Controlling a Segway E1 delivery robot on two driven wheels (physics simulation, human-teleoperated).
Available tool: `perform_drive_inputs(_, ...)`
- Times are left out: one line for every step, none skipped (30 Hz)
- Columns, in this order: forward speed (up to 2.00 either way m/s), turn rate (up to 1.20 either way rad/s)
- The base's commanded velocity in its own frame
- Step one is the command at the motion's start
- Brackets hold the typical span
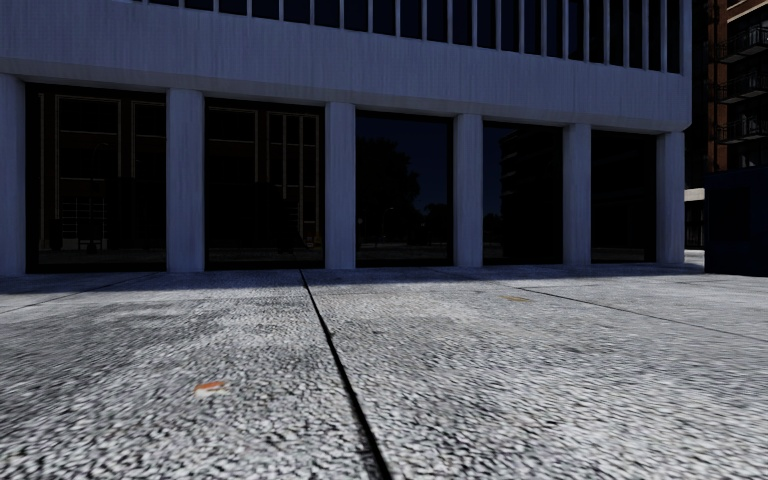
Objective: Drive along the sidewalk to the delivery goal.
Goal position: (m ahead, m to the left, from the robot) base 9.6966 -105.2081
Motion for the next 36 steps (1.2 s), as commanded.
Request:
perform_drive_inputs(0.0,0.0)
perform_drive_inputs(0.0,0.0)
perform_drive_inputs(0.0,0.0)
perform_drive_inputs(0.0,0.0)
perform_drive_inputs(0.0,0.0)
perform_drive_inputs(0.0,0.0)
perform_drive_inputs(0.0,0.0)
perform_drive_inputs(0.0,0.0)
perform_drive_inputs(0.0,0.0)
perform_drive_inputs(0.0,0.0)
perform_drive_inputs(0.0,0.0)
perform_drive_inputs(0.0,0.0)
perform_drive_inputs(0.0,0.0)
perform_drive_inputs(0.0,0.0)
perform_drive_inputs(0.0,0.0)
perform_drive_inputs(0.0,0.0)
perform_drive_inputs(0.0,0.0)
perform_drive_inputs(0.0,0.0)
perform_drive_inputs(0.0,0.0)
perform_drive_inputs(0.0,0.0)
perform_drive_inputs(0.0,0.0)
perform_drive_inputs(0.0,0.0)
perform_drive_inputs(0.0,0.0)
perform_drive_inputs(0.0,0.0)
perform_drive_inputs(0.0,0.0)
perform_drive_inputs(0.0,0.0)
perform_drive_inputs(0.0,0.0)
perform_drive_inputs(0.0,0.0)
perform_drive_inputs(0.0,0.0)
perform_drive_inputs(0.0,0.0)
perform_drive_inputs(2.0,0.0)
perform_drive_inputs(2.0,0.0)
perform_drive_inputs(2.0,0.0)
perform_drive_inputs(2.0,0.0)
perform_drive_inputs(2.0,0.0)
perform_drive_inputs(2.0,0.0)
